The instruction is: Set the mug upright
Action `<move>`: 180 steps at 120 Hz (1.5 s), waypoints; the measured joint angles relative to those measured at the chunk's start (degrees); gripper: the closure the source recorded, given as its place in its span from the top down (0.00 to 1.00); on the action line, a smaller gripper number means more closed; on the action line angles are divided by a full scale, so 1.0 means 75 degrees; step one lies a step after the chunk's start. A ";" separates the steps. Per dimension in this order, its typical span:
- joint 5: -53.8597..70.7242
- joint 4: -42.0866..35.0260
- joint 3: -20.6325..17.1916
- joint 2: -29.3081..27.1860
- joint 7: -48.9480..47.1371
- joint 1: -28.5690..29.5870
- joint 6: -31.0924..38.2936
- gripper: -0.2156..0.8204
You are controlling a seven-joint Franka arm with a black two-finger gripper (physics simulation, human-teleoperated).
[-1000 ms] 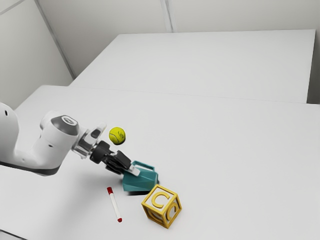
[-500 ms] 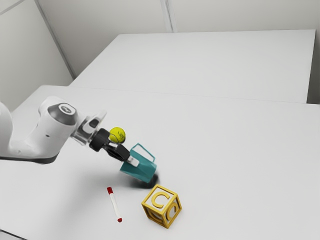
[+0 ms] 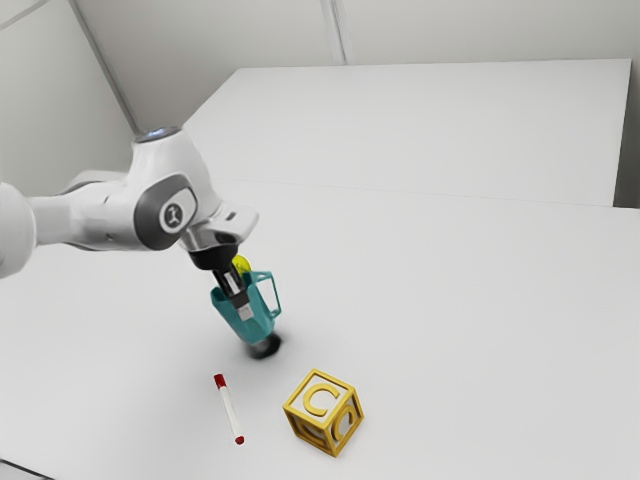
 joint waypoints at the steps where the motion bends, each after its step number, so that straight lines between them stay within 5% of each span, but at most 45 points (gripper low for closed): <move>1: 0.0039 -0.0006 -0.0015 0.0002 -0.0043 -0.0003 0.0022 0.04; 72: 0.0778 -0.0201 -0.0166 0.0443 -0.2125 -0.0003 0.0861 0.05; 125: 0.0654 -0.0082 -0.0395 -0.0297 -0.2617 -0.0006 0.0597 0.53; 164: 0.0631 0.2613 -0.0296 -0.0098 -0.3066 0.0009 -0.1149 0.74; 180: 0.1048 0.4398 0.0492 0.0561 -0.3359 -0.0629 -0.2198 0.76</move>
